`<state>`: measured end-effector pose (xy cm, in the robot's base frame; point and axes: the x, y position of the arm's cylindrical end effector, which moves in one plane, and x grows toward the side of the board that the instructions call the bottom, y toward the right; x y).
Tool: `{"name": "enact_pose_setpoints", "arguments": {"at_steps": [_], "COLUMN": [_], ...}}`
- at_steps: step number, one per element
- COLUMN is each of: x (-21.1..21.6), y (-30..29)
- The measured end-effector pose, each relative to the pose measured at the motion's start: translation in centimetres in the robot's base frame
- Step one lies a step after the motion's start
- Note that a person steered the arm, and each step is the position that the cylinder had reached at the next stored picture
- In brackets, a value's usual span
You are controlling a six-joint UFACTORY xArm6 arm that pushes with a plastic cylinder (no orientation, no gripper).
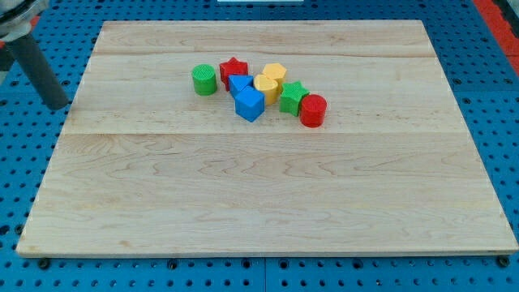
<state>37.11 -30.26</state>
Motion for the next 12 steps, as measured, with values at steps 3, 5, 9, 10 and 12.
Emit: {"name": "enact_pose_setpoints", "arguments": {"at_steps": [3,5,9,10,12], "x": [-11.1,-11.9,-11.7,-11.8,-11.6], "y": [22.2,27.5,30.5,30.6,35.2]}}
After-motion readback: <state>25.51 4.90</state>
